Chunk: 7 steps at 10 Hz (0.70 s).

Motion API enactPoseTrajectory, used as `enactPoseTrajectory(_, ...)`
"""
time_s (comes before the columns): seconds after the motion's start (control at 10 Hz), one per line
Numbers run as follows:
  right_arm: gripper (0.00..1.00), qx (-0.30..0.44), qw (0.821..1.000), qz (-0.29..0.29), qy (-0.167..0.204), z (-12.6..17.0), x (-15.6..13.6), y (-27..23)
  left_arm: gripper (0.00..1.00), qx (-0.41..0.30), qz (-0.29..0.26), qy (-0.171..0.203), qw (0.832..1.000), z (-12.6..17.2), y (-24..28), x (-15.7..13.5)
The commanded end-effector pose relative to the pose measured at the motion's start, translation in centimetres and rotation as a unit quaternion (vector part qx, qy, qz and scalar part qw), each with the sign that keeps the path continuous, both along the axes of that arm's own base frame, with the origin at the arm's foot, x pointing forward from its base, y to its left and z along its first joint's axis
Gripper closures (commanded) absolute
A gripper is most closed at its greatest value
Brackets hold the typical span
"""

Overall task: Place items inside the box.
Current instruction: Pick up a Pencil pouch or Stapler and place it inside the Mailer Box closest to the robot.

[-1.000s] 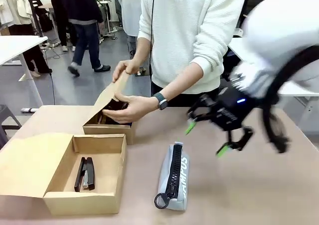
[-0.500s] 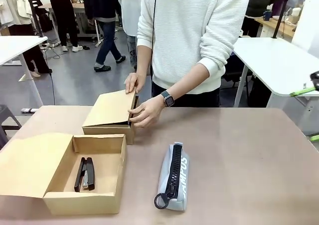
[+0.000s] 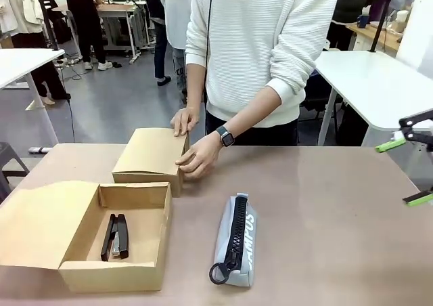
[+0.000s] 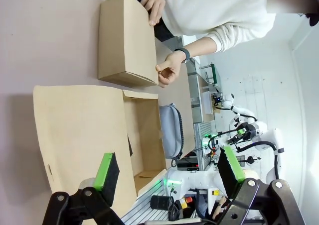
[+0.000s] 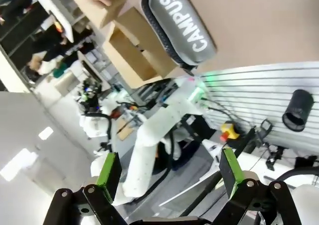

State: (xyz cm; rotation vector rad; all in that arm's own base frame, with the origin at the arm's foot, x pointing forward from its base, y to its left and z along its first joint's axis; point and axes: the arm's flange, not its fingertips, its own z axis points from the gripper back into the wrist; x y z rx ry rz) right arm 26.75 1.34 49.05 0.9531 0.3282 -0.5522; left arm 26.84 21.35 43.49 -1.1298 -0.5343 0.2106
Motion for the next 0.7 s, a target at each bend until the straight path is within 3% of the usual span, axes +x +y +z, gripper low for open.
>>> enactPoseTrajectory(0.0, 0.00, -0.062, 0.997, 0.038, -0.027, -4.4, -3.6, 5.3, 0.00, -0.006, 0.000, -0.012, 1.000, 0.0, 0.0, 0.0)
enactPoseTrajectory(0.3, 0.00, -0.191, 0.970, 0.150, -0.032, -3.2, 0.6, 15.4, 0.00, -0.006, 0.000, -0.012, 1.000, 0.0, 0.0, 0.0)
enactPoseTrajectory(0.6, 0.00, -0.283, 0.936, 0.207, -0.042, -2.8, 3.4, 24.3, 0.00, -0.006, 0.000, -0.012, 1.000, 0.0, 0.0, 0.0)
